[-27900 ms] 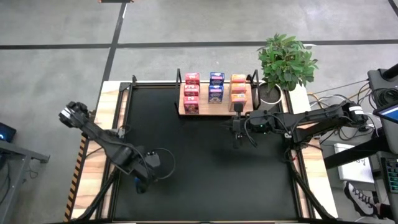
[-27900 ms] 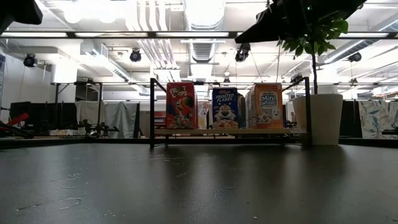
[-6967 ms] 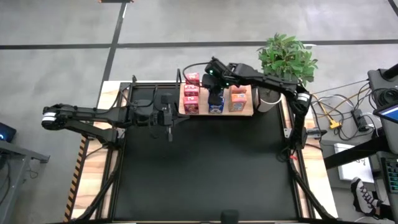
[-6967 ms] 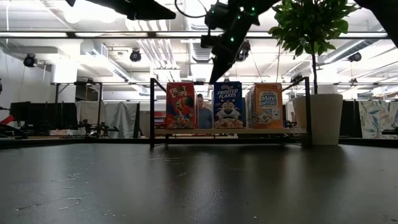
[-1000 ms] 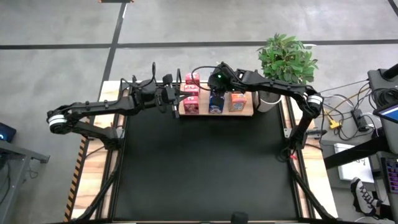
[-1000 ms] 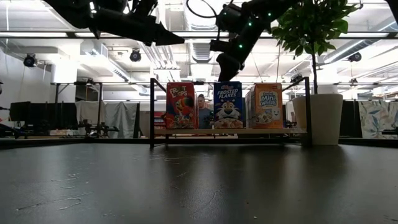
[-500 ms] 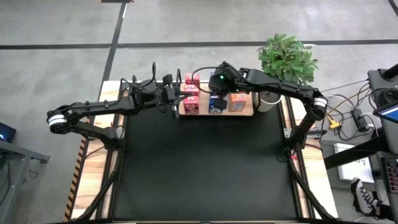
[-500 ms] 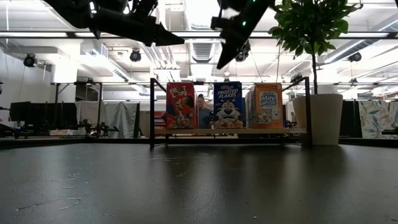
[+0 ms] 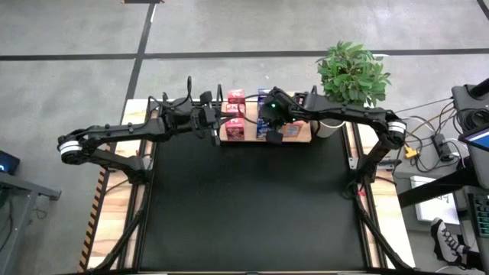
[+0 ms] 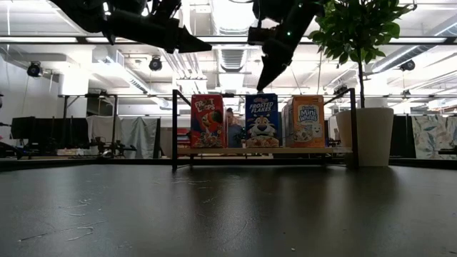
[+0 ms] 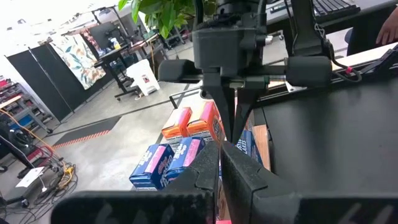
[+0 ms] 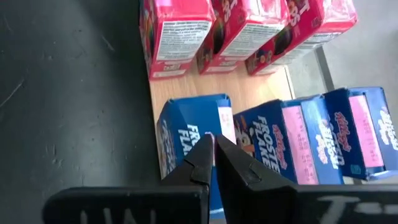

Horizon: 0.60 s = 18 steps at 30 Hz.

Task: Stack cereal on shelf
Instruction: Adjust the blue cereal boxes

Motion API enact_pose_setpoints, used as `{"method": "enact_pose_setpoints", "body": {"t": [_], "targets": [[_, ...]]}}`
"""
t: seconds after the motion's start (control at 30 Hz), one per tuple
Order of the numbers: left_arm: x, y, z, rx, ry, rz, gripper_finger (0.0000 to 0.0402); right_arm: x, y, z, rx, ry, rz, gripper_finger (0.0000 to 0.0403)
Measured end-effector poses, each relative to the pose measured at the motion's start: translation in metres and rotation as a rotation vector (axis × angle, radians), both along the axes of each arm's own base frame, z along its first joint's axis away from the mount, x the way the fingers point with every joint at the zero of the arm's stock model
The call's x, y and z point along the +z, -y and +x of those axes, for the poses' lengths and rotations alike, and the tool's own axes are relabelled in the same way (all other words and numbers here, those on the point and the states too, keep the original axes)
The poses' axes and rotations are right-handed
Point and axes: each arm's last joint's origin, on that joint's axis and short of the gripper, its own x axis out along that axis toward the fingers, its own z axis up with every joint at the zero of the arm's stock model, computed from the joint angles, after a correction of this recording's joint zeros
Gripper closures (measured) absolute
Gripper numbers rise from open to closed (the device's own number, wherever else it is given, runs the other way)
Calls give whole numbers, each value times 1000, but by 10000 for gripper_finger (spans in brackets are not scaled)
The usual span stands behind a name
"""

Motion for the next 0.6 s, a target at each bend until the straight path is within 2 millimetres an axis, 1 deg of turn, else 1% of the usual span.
{"method": "enact_pose_setpoints", "body": {"t": [0.27, 0.6], "targets": [[0, 0, 0, 0, 0, 0, 402, -10, 0, 1, -1, -1, 0, 394], [0, 0, 0, 0, 0, 0, 402, -12, 2, -1, -23, -29, -52, 394]]}}
